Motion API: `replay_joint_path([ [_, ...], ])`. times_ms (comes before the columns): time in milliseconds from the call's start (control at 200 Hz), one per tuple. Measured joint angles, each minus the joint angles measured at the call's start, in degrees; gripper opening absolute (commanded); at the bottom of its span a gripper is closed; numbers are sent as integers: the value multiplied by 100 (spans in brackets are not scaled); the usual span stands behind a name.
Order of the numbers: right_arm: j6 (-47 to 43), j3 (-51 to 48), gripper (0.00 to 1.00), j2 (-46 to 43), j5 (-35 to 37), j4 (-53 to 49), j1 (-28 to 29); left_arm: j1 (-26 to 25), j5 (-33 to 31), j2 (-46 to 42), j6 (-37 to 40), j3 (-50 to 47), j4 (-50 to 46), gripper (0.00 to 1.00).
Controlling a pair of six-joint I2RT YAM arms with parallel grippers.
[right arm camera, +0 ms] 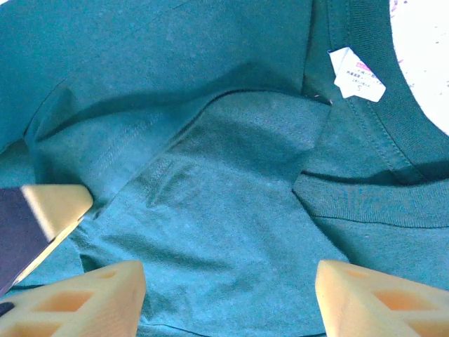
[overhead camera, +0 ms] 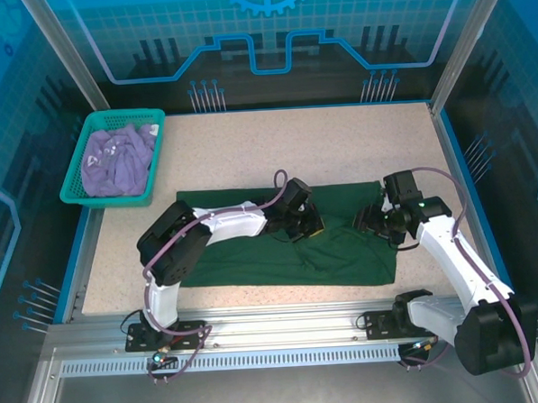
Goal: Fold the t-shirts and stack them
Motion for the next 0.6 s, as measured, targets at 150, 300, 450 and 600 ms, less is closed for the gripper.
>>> replay_joint_path([
  [150, 26, 0, 67, 7, 37, 0, 0, 37, 282, -107, 195, -39, -151, 2],
  [300, 111, 0, 67, 129, 39, 2, 0, 140, 581, -138, 437, -70, -413, 3],
  [450, 219, 13, 67, 442, 57, -2, 0, 332, 844, -138, 616, -68, -546, 3],
  [600, 306, 168, 66, 1071, 155, -9, -7, 551, 1141, -138, 1056, -61, -872, 3],
])
